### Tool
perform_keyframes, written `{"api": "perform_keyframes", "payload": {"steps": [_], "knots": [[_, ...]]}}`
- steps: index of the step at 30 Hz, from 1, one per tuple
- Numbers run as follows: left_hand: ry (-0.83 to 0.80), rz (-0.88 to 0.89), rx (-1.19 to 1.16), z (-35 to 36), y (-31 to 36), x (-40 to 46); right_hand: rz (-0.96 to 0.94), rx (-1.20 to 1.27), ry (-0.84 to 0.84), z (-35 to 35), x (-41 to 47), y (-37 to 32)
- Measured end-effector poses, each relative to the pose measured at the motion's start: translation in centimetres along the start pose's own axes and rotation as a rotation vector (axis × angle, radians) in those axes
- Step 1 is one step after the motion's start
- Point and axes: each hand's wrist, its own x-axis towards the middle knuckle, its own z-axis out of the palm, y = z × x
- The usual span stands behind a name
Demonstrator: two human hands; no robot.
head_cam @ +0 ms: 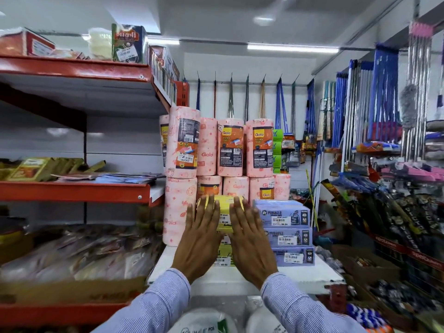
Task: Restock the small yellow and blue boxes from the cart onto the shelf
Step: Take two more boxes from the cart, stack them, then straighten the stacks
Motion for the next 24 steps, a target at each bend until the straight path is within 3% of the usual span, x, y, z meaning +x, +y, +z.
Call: {"api": "perform_keyframes", "payload": {"steps": [10,24], "knots": [[0.004,-0.025,-0.093,2.6,-0.5,-1.1,0.026,0.071,0.017,3.0,0.5,0.2],[-0.006,-0.038,-0.081,2.3,-0.2,-1.5,-0.041,0.058,0.014,1.6,-0.4,1.6]]}}
